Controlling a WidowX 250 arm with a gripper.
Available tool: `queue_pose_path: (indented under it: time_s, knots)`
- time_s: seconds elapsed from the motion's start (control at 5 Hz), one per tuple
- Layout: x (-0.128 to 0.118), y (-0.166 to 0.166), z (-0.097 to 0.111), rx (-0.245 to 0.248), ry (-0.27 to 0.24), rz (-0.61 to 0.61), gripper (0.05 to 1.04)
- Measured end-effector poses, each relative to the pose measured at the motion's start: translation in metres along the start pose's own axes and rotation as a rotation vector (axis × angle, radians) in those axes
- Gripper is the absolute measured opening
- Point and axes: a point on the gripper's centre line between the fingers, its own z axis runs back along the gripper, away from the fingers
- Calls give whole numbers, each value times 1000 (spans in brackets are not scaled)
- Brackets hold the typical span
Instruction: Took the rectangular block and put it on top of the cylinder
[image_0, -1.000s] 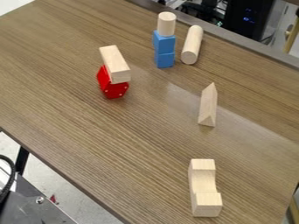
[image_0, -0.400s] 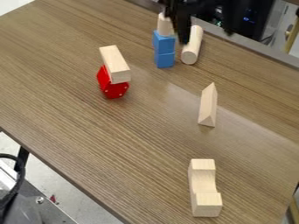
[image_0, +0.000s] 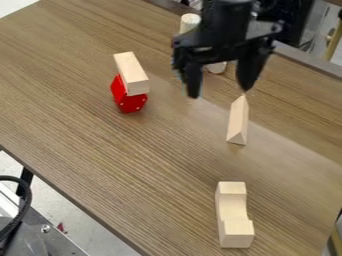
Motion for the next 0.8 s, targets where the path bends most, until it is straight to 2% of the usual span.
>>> queue_pose_path:
  time_s: [0.2,0.4,0.6,0.8]
  knots:
    - [17,33,-9,67,12,98,999]
    - [24,54,-17,94,61,94,999]
    - [34,68,-22,67,116,36,999]
    - [40,71,-32,56,133,23,999]
